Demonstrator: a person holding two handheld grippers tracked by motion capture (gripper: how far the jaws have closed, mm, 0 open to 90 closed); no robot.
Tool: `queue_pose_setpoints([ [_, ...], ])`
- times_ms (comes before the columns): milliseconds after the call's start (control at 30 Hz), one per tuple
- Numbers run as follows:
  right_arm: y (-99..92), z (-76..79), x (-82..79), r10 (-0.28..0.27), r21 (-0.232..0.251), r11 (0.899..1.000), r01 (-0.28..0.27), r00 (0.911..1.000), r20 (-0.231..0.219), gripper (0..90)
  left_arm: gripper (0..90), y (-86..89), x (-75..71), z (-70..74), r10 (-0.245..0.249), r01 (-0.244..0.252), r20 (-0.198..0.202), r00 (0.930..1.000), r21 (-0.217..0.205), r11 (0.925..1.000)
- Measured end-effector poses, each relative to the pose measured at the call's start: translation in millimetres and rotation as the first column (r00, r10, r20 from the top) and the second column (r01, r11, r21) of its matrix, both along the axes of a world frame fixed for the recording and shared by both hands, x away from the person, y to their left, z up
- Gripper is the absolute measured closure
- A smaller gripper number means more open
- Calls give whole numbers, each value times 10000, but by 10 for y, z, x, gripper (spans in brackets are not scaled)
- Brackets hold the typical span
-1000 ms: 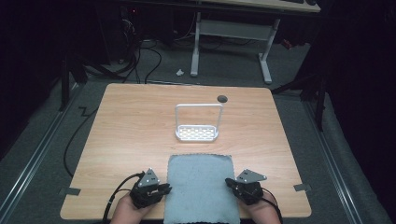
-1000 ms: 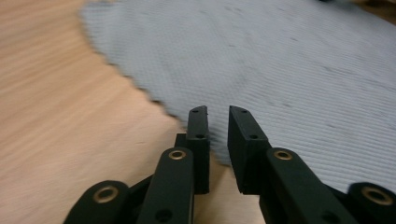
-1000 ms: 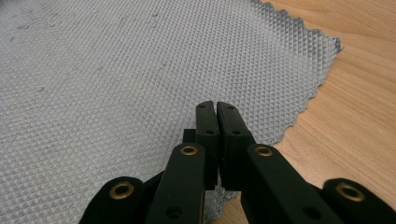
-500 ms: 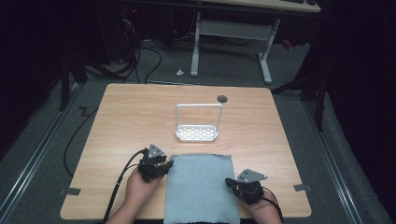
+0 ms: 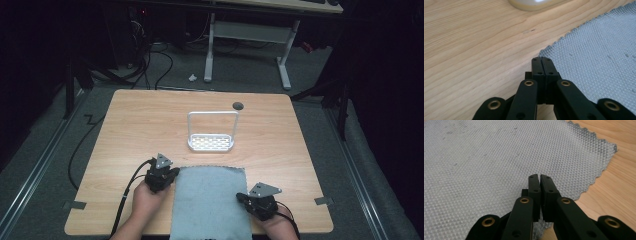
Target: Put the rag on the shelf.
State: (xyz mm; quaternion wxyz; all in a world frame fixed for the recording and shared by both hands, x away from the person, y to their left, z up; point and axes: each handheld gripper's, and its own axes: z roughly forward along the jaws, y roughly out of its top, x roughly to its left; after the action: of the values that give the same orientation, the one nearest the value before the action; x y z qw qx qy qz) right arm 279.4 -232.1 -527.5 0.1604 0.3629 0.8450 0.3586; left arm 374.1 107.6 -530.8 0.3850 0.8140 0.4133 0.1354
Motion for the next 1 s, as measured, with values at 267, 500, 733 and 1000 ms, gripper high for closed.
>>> queue_pose_setpoints([
  [267,127,0,-18,302,-80,9995,-301,9995,48,853,771,178,-91,-26,341,-349,-133,9993,-622,9975],
  [500,64,19,23,-512,399,9980,499,9982,319,717,734,91,-27,-38,245,-242,50,9997,-594,9979],
  [733,40,140,384,-1891,590,9807,1865,9811,412,613,880,75,-33,-40,23,-22,18,10000,-534,9986],
  [1000,84,4,694,-2511,425,9672,2505,9679,88,596,885,79,-33,-41,7,-7,3,10000,-532,9986],
])
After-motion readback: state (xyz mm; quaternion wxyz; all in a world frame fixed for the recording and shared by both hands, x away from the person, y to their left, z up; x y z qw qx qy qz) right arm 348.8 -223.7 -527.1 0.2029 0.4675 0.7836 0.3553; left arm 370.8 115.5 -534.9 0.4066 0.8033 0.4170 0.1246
